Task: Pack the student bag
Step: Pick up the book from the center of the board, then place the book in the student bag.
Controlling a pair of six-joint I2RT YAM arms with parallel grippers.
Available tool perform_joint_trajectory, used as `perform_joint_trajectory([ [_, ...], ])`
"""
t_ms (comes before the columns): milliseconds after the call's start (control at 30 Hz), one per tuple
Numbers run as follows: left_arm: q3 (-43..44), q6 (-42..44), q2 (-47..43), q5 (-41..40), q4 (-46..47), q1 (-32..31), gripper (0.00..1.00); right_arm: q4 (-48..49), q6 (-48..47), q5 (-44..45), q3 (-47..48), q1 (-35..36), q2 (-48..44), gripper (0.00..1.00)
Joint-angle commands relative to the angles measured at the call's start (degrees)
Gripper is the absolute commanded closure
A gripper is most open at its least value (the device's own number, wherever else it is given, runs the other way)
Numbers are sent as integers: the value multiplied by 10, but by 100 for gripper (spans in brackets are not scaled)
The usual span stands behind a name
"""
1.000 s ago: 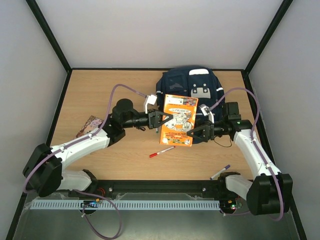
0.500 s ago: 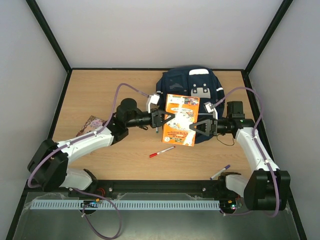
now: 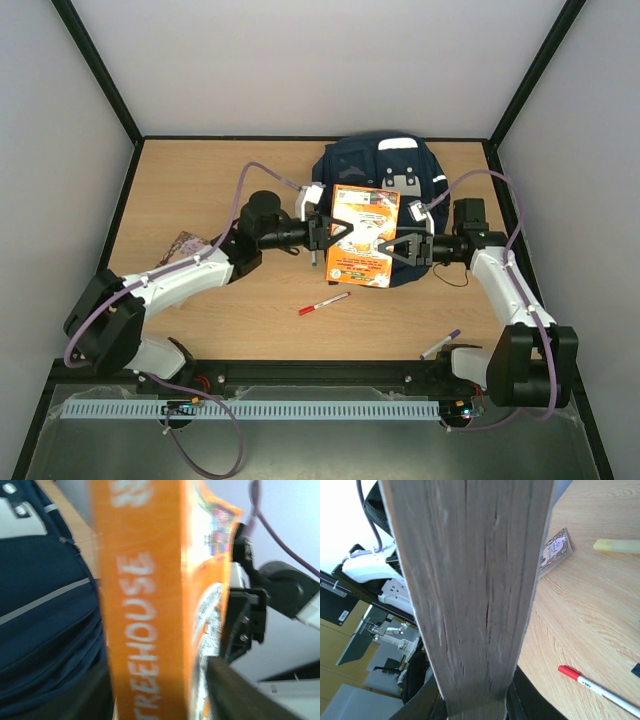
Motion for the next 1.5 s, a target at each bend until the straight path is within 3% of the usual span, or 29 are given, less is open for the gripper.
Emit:
perform_joint_trajectory([
  [0, 40, 65, 15, -67, -105, -4, 35, 11, 6, -2, 29, 6, -17, 99],
  [67, 58, 99, 17, -91, -162, -4, 25, 52, 54, 66, 25, 2, -34, 99],
  [167, 96, 155, 25, -135, -248, -6, 23, 85, 102, 204, 26, -13, -65, 99],
  [367, 205, 306, 85, -268, -426, -56, 29, 82, 135, 390, 28, -113, -136, 99],
  [600, 311, 441, 197, -363, -500, -137, 31, 93, 133, 489, 13, -189, -182, 99],
  [767, 379, 501, 282, -394, -519, -174, 34, 102, 137, 488, 2, -200, -186, 99],
  [1067, 483, 536, 386, -415, -554, -176, 45, 112, 135, 499, -13, -200, -191, 99],
  [1467, 544, 527, 468, -443, -568, -172, 40, 116, 136, 489, -17, -201, -189, 99],
])
